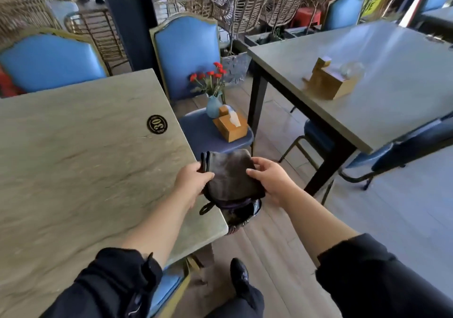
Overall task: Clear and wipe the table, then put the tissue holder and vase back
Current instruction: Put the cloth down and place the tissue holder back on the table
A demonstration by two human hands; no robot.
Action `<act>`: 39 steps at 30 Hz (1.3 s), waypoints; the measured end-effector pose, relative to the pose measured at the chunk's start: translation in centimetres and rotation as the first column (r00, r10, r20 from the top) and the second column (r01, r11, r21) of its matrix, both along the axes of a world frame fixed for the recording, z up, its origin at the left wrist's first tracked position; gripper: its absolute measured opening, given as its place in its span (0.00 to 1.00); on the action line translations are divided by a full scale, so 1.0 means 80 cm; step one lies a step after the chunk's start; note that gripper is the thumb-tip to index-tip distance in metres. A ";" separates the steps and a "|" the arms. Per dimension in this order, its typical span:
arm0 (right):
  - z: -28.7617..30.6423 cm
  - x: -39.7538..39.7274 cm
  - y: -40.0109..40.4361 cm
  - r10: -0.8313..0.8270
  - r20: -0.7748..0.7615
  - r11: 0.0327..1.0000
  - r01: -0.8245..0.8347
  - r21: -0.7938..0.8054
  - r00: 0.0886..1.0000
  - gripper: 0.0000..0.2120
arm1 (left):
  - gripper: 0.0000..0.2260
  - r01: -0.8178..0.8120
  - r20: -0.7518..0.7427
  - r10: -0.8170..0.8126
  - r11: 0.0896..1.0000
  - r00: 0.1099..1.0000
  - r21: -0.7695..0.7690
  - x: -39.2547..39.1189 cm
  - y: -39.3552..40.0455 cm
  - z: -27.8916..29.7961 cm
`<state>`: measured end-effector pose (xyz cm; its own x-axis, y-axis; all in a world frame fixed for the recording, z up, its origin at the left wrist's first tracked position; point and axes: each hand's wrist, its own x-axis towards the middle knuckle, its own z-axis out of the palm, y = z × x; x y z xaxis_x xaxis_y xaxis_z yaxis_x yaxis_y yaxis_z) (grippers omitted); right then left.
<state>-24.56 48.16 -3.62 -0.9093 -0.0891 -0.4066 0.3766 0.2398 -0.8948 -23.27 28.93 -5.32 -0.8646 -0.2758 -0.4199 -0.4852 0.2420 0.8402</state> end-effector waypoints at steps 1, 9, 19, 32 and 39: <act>-0.005 -0.018 0.004 0.007 -0.025 0.999 -0.005 0.047 1.000 0.17 | 0.03 -0.017 -0.042 0.013 0.996 0.999 -0.084 -0.014 0.005 -0.007; -0.048 -0.168 0.018 0.138 -0.103 0.928 -0.093 0.361 0.985 0.22 | 0.28 -0.159 -0.170 0.115 0.948 0.979 -0.277 -0.128 0.055 -0.041; -0.114 -0.334 0.009 0.317 -0.127 0.882 -0.243 0.404 0.940 0.23 | 0.17 -0.214 -0.141 0.170 0.885 0.975 -0.414 -0.254 0.075 -0.095; -0.284 -0.506 -0.091 0.506 0.029 0.797 -0.480 0.368 0.862 0.27 | 0.22 -0.327 0.031 0.374 0.847 0.927 -0.419 -0.421 0.005 -0.259; -0.377 -0.547 -0.154 0.539 0.016 0.741 -0.482 0.468 0.842 0.27 | 0.24 -0.251 0.112 0.337 0.850 0.935 -0.463 -0.474 -0.045 -0.359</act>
